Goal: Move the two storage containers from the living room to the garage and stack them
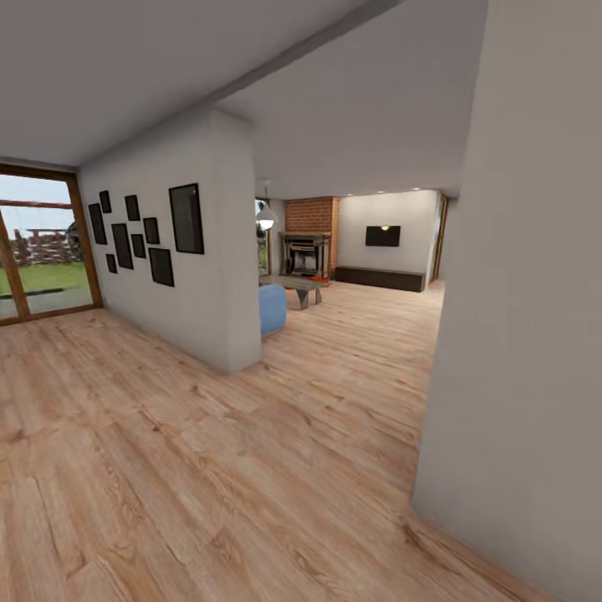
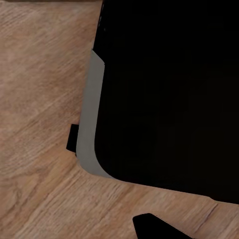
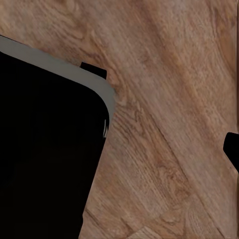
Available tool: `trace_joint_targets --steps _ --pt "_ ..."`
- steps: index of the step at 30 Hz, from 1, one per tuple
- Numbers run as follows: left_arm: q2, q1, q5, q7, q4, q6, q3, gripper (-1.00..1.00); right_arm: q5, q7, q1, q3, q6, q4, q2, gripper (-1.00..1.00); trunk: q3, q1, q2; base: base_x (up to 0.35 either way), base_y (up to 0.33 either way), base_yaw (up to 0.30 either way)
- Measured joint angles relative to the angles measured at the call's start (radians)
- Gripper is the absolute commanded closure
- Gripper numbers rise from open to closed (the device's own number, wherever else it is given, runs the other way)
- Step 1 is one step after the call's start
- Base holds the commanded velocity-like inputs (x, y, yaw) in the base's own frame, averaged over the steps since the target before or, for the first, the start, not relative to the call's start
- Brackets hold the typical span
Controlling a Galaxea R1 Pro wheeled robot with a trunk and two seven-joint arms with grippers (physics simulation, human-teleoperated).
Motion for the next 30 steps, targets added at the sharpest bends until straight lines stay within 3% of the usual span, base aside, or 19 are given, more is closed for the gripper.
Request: trace_joint_targets --steps 30 --pt "0.000 0.000 0.000 0.000 0.000 0.001 0.000 -1.00 0.002 0.002 0.000 0.004 0.001 0.000 0.000 -1.00 0.000 0.000 0.000 0.325 0.000 0.000"
